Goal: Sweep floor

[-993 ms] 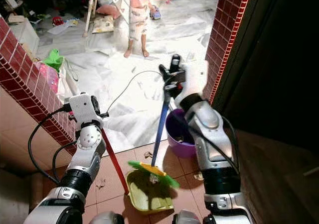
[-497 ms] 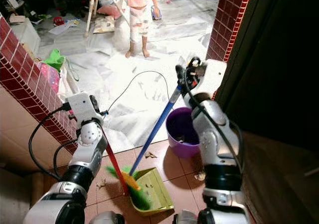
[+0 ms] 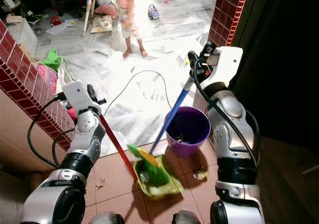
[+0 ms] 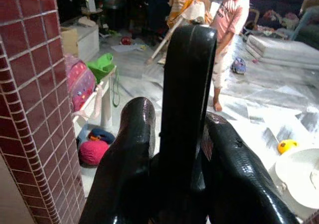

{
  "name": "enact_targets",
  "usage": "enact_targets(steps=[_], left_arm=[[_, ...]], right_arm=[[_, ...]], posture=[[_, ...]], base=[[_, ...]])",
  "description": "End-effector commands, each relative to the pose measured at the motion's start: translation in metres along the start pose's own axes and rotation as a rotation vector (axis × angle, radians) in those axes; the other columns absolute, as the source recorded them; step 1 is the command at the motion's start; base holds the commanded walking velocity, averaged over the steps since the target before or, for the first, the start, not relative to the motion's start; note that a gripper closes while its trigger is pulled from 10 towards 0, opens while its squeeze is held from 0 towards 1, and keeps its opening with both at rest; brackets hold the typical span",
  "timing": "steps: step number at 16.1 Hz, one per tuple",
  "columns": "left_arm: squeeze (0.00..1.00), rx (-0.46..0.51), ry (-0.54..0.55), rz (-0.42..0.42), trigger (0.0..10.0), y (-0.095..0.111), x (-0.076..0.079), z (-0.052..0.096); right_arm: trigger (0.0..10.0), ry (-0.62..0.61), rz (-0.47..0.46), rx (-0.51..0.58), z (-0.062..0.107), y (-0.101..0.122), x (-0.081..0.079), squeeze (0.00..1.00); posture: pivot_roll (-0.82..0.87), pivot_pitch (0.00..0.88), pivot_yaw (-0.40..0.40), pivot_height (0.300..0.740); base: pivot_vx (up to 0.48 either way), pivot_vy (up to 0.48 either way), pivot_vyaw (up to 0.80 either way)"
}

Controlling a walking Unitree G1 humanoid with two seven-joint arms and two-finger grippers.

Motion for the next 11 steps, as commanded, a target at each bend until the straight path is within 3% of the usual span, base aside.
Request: enact_targets(steps=[1,6,8,9,11], left_arm=[[0.00,0.100,-0.020,0.055,10.0,0.032,0.009,-0.011],[0.00,0.121,-0.046,0.188,10.0,0.044,0.007,-0.019],[0.00,0.124,-0.045,0.203,10.0,0.047,0.009,-0.021],[0.00,0.124,-0.047,0.208,10.0,0.048,0.011,-0.022],[0.00,0.122,-0.051,0.211,10.0,0.048,0.013,-0.022]], right_arm=[[10.0,0.018,0.000,-0.005,-0.004,0.000,-0.004,0.00],[10.0,0.020,-0.042,0.050,-0.018,0.028,0.002,0.00],[10.0,0.046,-0.182,0.064,-0.025,0.041,0.003,0.00],[10.0,0.104,-0.281,0.053,-0.026,0.044,-0.004,0.00],[10.0,0.190,-0.391,0.039,-0.023,0.046,-0.014,0.00]], posture=[[-0.23,0.000,0.040,0.740],[-0.25,0.000,0.025,0.740],[-0.27,0.000,0.021,0.740],[-0.27,0.000,0.022,0.740],[-0.27,0.000,0.025,0.740]], base=[[0.000,0.000,0.00],[0.000,0.000,0.00],[0.000,0.000,0.00],[0.000,0.000,0.00],[0.000,0.000,0.00]])
Point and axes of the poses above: a point about 5 cm out from each wrist's last joint towards the gripper, its own z axis pointing back from the gripper into the wrist, its own y axis along the axis of the wrist's last joint, x = y × z, the point moved 6 cm from there along -z, pointing out of the wrist towards the gripper, and after that the axes turned 9 degrees about z, right-handed, at the moved point
